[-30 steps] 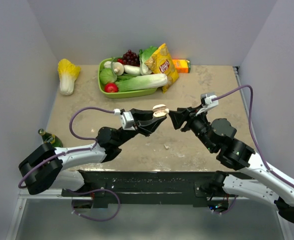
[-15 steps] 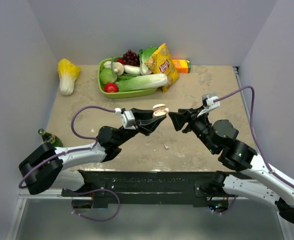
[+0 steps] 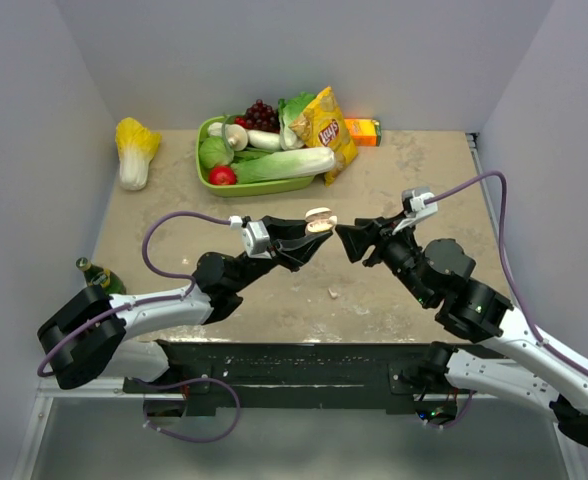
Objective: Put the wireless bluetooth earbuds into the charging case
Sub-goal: Place the earbud in the charging case.
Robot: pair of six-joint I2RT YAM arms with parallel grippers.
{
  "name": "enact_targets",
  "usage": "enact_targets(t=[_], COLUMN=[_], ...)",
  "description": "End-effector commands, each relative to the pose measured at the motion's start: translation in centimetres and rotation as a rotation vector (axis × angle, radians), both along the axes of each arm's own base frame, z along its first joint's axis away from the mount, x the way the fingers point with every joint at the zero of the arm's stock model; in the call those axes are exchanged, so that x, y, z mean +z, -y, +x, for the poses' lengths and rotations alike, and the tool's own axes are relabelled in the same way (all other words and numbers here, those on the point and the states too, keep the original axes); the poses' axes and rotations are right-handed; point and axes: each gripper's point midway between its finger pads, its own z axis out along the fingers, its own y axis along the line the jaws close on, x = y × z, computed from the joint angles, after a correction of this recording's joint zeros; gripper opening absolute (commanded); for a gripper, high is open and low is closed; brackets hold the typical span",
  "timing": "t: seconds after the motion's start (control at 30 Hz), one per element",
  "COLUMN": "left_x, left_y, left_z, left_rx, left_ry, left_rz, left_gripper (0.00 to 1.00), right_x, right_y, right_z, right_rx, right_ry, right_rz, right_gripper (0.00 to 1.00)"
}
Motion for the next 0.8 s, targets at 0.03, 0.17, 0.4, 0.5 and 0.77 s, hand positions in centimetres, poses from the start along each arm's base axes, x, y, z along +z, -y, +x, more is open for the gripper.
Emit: enact_targets(t=[0.03, 0.17, 0.4, 0.5, 0.77], left_x=[11.9, 11.9, 12.0, 12.0, 11.8], left_y=[-7.7, -7.9, -8.0, -8.0, -7.8], left_z=[-5.3, -5.4, -5.7, -5.7, -5.7], left_rx=[0.032, 0.04, 0.03, 0.026, 0.014], left_ry=[0.381, 0.385, 0.39, 0.391, 0.383], left_rz=[-0.482, -0.484, -0.484, -0.482, -0.478], left_gripper=[0.0, 0.0, 0.0, 0.0, 0.0], right_x=[3.4, 3.1, 2.4, 2.3, 2.5], right_y=[0.3, 1.8, 2.4, 1.6, 0.3], right_z=[-0.6, -0.7, -0.2, -0.1, 0.1], right_rx=[0.016, -0.029, -0.074, -0.051, -0.014], right_ry=[0.054, 0.058, 0.052, 0.045, 0.044], right_rz=[0.074, 0.061, 0.03, 0.033, 0.027], right_gripper=[0.54, 0.54, 0.55, 0.55, 0.54])
